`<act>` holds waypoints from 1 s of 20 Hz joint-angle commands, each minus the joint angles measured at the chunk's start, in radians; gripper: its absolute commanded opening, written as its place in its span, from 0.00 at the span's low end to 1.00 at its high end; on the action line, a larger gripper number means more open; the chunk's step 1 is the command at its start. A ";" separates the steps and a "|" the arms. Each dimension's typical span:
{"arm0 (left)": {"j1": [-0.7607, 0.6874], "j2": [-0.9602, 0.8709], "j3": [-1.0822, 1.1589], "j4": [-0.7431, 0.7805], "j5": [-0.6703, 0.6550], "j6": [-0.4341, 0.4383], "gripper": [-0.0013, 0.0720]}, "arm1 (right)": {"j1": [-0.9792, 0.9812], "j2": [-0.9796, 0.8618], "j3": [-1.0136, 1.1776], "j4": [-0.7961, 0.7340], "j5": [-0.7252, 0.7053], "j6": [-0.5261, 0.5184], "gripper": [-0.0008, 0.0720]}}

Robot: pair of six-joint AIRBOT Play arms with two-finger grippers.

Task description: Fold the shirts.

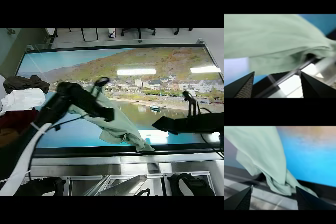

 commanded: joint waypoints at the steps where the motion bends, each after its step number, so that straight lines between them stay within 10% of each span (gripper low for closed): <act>1: 0.237 0.113 -0.180 0.059 -0.034 0.023 0.87 | -0.001 0.016 -0.197 0.043 0.042 -0.008 0.96; 7: 0.533 -0.018 -0.284 -0.261 -0.309 0.177 0.87 | 0.086 -0.072 -0.329 0.260 0.282 -0.081 0.98; 16: 0.539 -0.379 0.049 -0.211 -0.217 0.202 0.87 | 0.458 -0.401 -0.143 0.356 0.515 -0.081 0.97; 17: 0.536 -0.410 0.078 -0.206 -0.195 0.202 0.87 | 0.468 -0.439 -0.110 0.357 0.509 -0.082 0.88; 19: 0.535 -0.467 0.132 -0.204 -0.132 0.202 0.83 | 0.473 -0.495 -0.058 0.356 0.485 -0.103 0.29; 20: 0.536 -0.480 0.147 -0.204 -0.112 0.202 0.50 | 0.473 -0.504 -0.044 0.356 0.479 -0.109 0.17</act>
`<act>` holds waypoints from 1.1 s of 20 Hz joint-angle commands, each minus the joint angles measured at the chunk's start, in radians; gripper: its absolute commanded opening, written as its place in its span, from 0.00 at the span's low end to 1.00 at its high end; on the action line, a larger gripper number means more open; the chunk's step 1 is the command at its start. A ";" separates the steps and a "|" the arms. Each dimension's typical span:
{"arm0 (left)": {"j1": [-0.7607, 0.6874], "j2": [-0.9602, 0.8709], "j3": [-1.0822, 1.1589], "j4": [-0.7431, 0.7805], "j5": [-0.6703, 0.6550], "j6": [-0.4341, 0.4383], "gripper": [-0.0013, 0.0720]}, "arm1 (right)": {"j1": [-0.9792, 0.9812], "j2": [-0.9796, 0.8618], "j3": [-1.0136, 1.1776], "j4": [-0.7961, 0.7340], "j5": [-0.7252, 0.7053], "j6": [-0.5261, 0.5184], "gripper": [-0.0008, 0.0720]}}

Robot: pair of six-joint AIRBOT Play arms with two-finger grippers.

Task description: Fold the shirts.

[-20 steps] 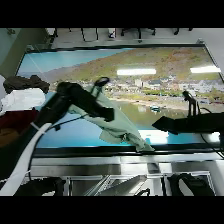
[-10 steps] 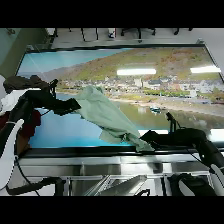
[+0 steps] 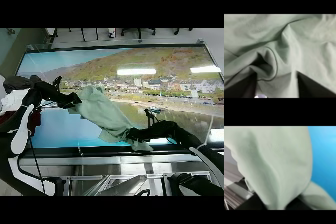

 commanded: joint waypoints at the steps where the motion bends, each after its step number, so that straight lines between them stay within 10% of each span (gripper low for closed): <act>1: -0.001 -0.078 0.084 0.014 0.085 0.006 0.04 | 0.028 -0.066 0.072 0.004 0.000 -0.021 0.08; 7: -0.015 0.079 0.112 -0.002 0.042 0.011 0.04 | -0.008 0.055 0.138 -0.006 -0.034 -0.054 0.04; 15: -0.100 0.906 0.326 -0.037 -0.237 0.028 0.04 | -0.222 0.472 0.740 -0.045 -0.251 -0.152 0.04; 22: -0.019 1.093 0.598 0.066 -0.140 -0.079 0.04 | -0.222 0.651 0.846 -0.122 -0.395 -0.134 0.04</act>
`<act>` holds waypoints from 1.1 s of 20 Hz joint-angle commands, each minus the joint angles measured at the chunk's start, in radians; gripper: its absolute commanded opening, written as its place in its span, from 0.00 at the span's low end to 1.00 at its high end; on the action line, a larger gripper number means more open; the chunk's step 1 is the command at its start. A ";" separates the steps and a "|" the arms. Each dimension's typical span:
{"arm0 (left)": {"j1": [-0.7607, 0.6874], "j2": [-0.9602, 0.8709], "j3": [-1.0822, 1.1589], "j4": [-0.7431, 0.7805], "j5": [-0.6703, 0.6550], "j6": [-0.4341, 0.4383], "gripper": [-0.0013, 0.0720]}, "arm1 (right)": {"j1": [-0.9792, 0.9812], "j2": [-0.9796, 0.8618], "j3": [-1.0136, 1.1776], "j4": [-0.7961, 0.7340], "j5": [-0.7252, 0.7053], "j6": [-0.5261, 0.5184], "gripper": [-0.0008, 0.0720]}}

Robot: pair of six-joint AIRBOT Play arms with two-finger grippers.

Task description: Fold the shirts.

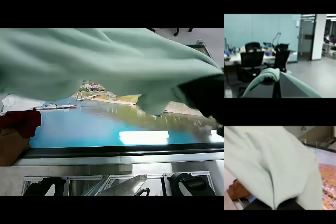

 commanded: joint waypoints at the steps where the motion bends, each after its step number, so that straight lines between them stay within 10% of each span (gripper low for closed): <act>1: 0.071 0.033 0.064 0.048 0.094 -0.053 0.04 | -0.004 0.056 0.021 -0.059 -0.092 0.028 0.04; 6: 0.066 -0.151 -0.209 -0.046 0.254 -0.047 0.04 | -0.004 0.040 -0.266 -0.068 -0.081 0.031 0.04; 12: -0.151 -0.678 -0.540 -0.045 0.058 0.117 0.04 | -0.005 -0.052 -0.930 -0.055 0.314 0.031 0.04; 20: -0.182 -1.332 -0.001 -0.054 0.186 0.098 0.04 | -0.075 -0.389 -0.874 -0.053 0.618 -0.004 0.05; 21: -0.177 -1.346 0.047 -0.053 0.210 0.079 0.22 | -0.107 -0.426 -0.835 -0.053 0.597 -0.003 0.17; 22: -0.167 -1.349 0.081 -0.053 0.241 0.061 0.78 | -0.140 -0.459 -0.800 -0.053 0.568 -0.003 0.37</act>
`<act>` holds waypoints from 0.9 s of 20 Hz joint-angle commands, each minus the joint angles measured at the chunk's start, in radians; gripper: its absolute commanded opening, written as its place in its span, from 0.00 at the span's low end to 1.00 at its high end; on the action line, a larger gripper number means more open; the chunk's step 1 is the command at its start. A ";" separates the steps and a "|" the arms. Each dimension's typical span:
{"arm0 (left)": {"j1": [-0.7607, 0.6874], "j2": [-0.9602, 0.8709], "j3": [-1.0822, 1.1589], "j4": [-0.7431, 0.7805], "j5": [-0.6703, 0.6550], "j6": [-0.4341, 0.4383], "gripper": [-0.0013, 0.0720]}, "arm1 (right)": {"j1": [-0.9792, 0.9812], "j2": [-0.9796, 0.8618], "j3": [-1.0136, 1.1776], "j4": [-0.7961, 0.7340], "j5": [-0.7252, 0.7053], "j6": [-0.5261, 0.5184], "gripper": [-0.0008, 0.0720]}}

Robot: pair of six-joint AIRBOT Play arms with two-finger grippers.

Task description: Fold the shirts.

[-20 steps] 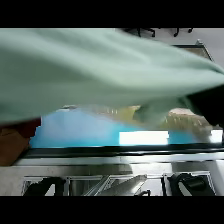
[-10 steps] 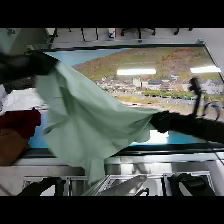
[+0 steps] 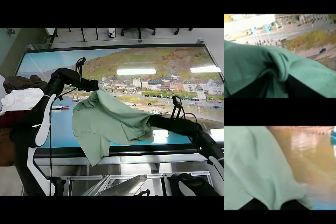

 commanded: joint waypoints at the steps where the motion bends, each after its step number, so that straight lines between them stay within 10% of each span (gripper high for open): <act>1: 0.022 -0.088 0.173 0.001 0.117 -0.072 0.98 | -0.105 -0.126 0.112 -0.005 -0.040 -0.010 0.40; 5: 0.154 0.027 0.100 0.005 0.270 -0.121 0.98 | -0.341 -0.142 0.265 -0.023 -0.347 -0.011 0.75; 11: 0.349 0.278 -0.322 0.012 0.460 -0.105 0.98 | -0.462 -0.052 0.232 -0.026 -0.662 -0.010 0.74; 18: 0.361 0.446 -0.835 0.154 0.175 -0.064 0.98 | -0.013 0.009 -0.062 0.072 -0.459 0.080 0.73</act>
